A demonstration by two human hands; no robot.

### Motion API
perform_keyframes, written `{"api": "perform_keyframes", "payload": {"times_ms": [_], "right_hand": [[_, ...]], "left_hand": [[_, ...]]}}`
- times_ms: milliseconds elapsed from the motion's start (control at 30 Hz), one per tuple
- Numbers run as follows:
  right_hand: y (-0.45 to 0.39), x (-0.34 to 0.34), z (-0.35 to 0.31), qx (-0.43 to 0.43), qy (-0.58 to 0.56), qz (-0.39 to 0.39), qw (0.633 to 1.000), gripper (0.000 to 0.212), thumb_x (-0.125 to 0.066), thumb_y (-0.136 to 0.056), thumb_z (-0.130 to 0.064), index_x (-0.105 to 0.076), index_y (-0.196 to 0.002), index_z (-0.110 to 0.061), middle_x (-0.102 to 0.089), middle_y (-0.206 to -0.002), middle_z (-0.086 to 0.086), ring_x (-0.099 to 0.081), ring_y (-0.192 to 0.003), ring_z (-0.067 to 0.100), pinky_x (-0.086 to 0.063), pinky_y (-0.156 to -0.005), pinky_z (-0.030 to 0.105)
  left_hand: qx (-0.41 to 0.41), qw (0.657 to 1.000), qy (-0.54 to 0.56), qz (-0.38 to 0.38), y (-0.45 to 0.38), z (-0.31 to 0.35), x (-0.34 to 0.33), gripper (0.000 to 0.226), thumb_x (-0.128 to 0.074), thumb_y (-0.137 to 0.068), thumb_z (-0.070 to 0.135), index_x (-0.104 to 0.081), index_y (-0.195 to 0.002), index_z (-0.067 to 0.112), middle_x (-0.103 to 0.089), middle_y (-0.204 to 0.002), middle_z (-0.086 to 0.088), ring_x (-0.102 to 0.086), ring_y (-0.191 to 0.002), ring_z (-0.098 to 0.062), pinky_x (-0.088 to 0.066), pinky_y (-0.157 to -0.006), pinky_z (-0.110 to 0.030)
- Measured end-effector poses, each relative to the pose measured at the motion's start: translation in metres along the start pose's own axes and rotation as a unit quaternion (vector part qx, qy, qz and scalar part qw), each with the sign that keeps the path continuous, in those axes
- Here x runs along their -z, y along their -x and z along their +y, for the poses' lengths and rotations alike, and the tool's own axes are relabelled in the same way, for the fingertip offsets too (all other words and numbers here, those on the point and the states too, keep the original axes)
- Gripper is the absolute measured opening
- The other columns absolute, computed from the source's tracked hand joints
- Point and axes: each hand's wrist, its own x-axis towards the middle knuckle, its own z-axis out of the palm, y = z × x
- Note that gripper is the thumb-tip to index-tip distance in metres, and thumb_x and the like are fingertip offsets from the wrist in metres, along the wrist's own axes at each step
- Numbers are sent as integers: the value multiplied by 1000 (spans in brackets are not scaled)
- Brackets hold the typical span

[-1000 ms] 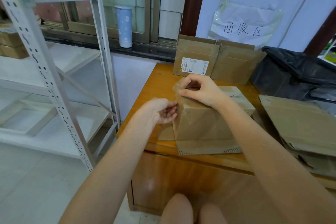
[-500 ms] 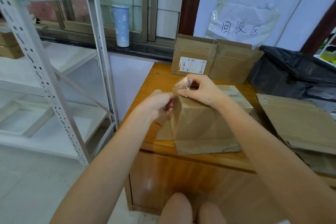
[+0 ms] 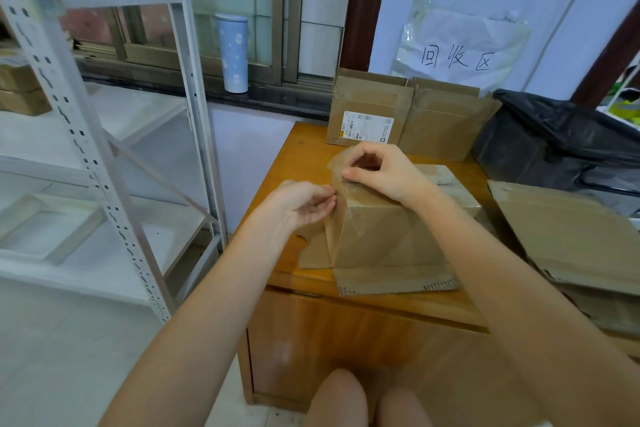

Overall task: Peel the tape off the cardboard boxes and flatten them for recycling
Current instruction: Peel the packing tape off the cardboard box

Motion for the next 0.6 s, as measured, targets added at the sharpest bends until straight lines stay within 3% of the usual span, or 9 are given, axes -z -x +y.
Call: {"api": "perform_keyframes", "payload": {"times_ms": [233, 333, 533, 600], "right_hand": [[0, -2, 0, -16, -27, 11, 999, 18, -69, -86, -15, -63, -100, -7, -64, -89, -4, -59, -80, 1, -46, -78, 11], [1, -2, -3, -24, -48, 18, 998, 22, -70, -85, -19, -61, -103, -8, -62, -87, -5, -58, -79, 1, -46, -76, 11], [1, -1, -4, -50, -38, -20, 998, 54, -84, -68, -23, -55, -113, -13, -63, -100, 7, -59, -92, 15, -49, -85, 22], [0, -2, -3, -57, -32, -20, 998, 57, -86, -66, -20, -53, -112, -12, -61, -101, 7, -57, -90, 12, -48, -84, 21]], "left_hand": [[-26, 999, -5, -21, 16, 27, 4, 9, -60, -87, -6, -64, -93, -2, -63, -77, -9, -61, -68, -14, -57, -55, -21], [-67, 996, -60, -10, 21, 34, -2, 8, -63, -86, -4, -67, -91, 0, -65, -78, -8, -63, -68, -13, -56, -55, -20], [-133, 977, -159, 47, 25, 38, -27, 6, -68, -83, -2, -69, -88, 1, -68, -73, -10, -64, -59, -12, -54, -53, -20], [-166, 963, -205, 61, 26, 38, -33, 6, -69, -81, -2, -69, -82, 4, -69, -73, -10, -64, -59, -12, -56, -58, -22]]}}
